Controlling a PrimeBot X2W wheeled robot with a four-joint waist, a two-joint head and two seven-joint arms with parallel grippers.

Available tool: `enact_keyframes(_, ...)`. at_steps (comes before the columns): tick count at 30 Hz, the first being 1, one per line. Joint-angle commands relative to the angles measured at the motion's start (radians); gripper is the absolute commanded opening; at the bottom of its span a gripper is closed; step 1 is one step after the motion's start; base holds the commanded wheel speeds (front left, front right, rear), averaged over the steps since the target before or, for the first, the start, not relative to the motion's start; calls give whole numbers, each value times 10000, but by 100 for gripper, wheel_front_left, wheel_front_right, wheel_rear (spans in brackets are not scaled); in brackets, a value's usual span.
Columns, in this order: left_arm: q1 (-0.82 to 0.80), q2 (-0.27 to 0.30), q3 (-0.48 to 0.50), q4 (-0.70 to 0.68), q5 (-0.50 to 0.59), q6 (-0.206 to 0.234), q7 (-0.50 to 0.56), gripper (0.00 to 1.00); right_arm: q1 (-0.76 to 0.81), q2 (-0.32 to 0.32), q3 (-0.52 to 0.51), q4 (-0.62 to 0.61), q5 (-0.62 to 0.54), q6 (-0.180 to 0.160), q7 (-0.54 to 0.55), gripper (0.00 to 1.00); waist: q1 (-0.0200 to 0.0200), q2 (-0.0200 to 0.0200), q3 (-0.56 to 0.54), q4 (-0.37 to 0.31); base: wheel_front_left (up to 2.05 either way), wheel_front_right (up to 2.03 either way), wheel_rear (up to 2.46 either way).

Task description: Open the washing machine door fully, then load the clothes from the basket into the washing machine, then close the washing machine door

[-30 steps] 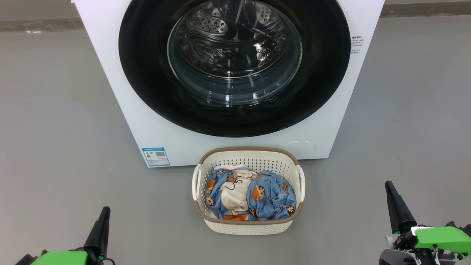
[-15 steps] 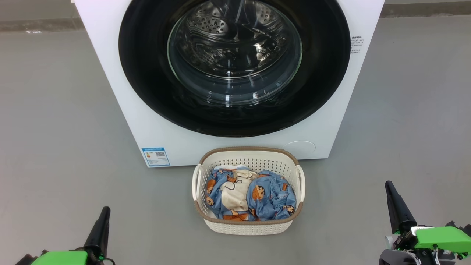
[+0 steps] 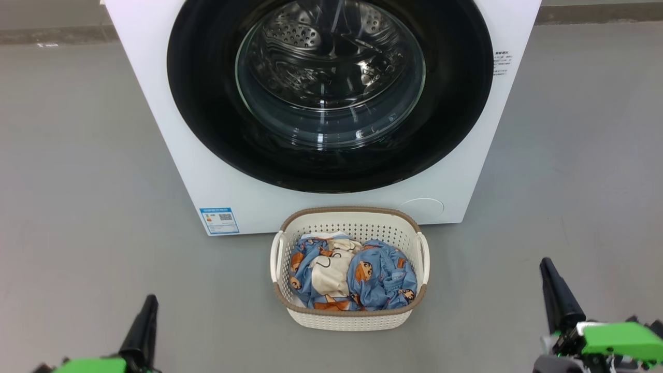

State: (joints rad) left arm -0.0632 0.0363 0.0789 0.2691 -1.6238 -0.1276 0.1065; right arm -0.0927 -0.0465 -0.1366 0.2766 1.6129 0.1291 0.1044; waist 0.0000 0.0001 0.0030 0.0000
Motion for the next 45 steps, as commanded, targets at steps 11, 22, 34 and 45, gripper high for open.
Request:
enact_keyframes(11,46,-58,-66,50,-70,0,-239,100,-25,37,205,71,17,1,-245,100,13,-1,-14,6,0,0,0)
enact_keyframes(22,-64,-35,-135,-170,185,-3,-577,100,-164,22,515,-119,-128,2,-571,100,0,-1,-3,-1,0,0,0)
enact_keyframes(34,-180,18,-270,-474,846,-6,-937,100,-369,-21,869,-279,-667,4,-931,100,0,-1,-8,6,0,0,0)
enact_keyframes(45,-255,120,-448,-758,1566,-9,-1231,100,-509,-52,1148,-443,-1644,5,-1224,100,0,-1,-10,25,0,0,0)
